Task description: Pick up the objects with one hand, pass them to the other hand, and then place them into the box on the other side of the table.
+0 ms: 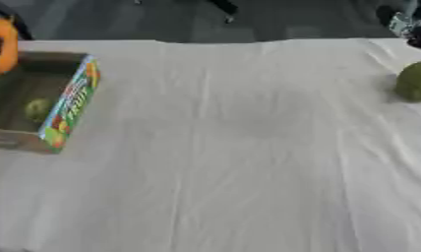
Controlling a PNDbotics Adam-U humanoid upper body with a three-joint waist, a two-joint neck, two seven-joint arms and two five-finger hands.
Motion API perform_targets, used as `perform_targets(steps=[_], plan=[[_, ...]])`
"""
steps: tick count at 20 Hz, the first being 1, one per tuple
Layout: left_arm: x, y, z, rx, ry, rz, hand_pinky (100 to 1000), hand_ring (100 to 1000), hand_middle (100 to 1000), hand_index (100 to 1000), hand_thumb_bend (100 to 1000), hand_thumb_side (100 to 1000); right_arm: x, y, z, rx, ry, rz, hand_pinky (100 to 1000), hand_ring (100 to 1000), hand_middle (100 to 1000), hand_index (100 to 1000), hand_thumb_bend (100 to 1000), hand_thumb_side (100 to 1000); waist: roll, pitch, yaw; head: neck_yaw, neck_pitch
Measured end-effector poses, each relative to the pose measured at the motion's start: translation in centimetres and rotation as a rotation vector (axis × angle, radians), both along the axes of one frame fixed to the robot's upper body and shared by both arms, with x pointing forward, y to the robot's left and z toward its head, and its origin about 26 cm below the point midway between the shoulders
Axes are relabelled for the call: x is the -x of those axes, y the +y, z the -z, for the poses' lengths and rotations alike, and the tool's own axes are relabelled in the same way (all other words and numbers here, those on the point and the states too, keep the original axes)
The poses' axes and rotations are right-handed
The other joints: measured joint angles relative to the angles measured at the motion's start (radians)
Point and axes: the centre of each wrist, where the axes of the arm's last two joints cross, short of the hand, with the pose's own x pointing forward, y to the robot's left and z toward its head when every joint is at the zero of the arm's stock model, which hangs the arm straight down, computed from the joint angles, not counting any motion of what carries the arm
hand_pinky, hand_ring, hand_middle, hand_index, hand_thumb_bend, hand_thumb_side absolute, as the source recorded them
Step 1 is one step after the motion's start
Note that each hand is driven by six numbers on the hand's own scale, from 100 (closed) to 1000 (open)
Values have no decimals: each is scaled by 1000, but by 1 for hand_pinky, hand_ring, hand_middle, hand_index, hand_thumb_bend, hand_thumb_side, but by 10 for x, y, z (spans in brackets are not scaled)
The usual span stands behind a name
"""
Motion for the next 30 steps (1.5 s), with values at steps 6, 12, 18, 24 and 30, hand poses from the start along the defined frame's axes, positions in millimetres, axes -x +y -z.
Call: perform_targets(steps=[6, 12, 18, 24, 30], plan=[[-11, -2, 7, -44, 67, -24, 517, 510, 401, 482, 455, 100, -1, -1, 0, -2, 0, 6, 730, 758, 746, 824, 519, 317, 0, 0, -1, 0, -1], [-17, -1, 14, -100, 119, -73, 669, 706, 623, 710, 805, 100, -1, -2, 1, -3, -1, 7, 729, 757, 745, 824, 520, 316, -1, 0, -3, 0, -2], [-17, 2, 16, -144, 160, -111, 732, 778, 712, 794, 896, 204, -1, -2, 0, -6, -4, 9, 729, 757, 745, 824, 523, 314, -1, 0, -3, -1, -5], [-18, 2, 18, -148, 180, -124, 723, 773, 704, 792, 895, 255, 0, -3, 3, -7, 2, 12, 729, 756, 744, 823, 525, 313, -5, 0, -2, -5, -8], [-15, -2, 10, -76, 132, -107, 684, 737, 653, 761, 764, 328, -1, -4, 3, -9, 1, 21, 728, 753, 740, 818, 508, 312, -8, 0, -1, -60, -7]])
